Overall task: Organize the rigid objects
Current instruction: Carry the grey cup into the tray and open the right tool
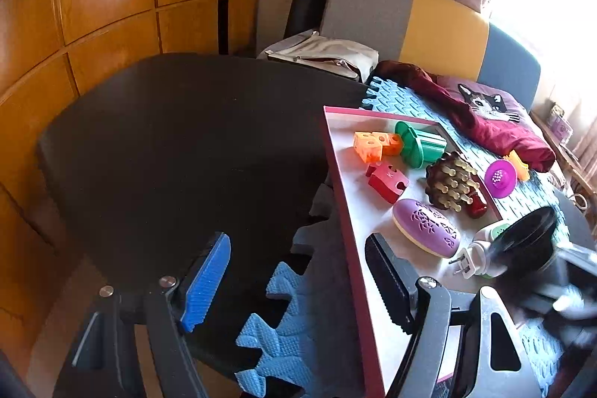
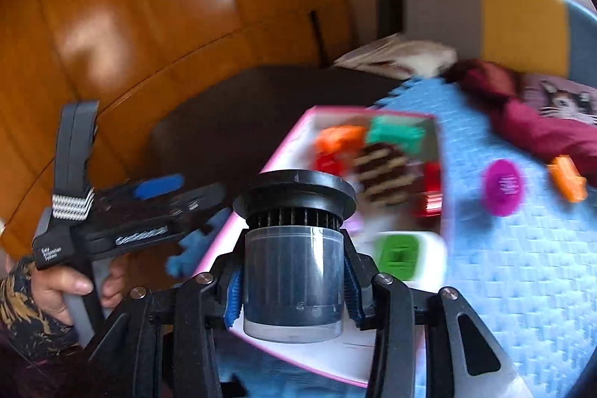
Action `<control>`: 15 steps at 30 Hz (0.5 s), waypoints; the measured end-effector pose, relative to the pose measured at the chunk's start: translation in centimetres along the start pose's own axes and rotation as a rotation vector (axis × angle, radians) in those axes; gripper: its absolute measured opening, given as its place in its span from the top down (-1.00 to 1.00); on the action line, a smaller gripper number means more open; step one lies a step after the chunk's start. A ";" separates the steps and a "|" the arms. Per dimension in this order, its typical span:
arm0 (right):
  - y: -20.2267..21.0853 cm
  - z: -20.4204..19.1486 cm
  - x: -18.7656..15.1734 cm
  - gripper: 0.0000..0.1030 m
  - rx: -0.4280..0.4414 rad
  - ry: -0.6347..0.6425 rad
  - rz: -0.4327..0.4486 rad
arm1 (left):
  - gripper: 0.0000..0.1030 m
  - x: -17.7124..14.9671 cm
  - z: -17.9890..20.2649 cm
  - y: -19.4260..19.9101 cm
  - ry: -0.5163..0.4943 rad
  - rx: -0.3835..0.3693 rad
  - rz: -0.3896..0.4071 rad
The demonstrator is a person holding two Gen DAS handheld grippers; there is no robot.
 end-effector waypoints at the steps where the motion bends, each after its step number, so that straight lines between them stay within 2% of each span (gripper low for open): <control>1: -0.7 -0.2 0.0 0.17 -0.005 0.002 -0.011 | -0.46 0.0 -0.1 0.0 0.001 0.001 0.000; 6: -5.2 0.1 -0.2 0.16 -0.020 -0.009 -0.108 | -0.46 -0.1 -0.1 -0.1 -0.001 0.003 -0.002; 8: -6.3 0.8 -0.2 0.16 -0.090 -0.008 -0.114 | -0.46 -0.1 -0.1 -0.2 0.002 0.002 -0.003; 9: -6.5 1.0 -0.3 0.16 -0.098 -0.012 -0.116 | -0.46 -0.1 -0.1 -0.3 0.003 0.003 -0.005; 15: -6.3 1.6 -0.3 0.14 -0.069 -0.041 -0.105 | -0.46 0.0 -0.2 -0.2 0.004 0.006 -0.001</control>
Point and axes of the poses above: each gripper's, at about its wrist camera, not at the fingertips, and y roughly against the way its jaws point, z to its right, x to its top, the point moved 7 cm from there along -y, roughly the way its jaws point, and after that the axes turned 12 degrees about -z, right-handed, at the moved point
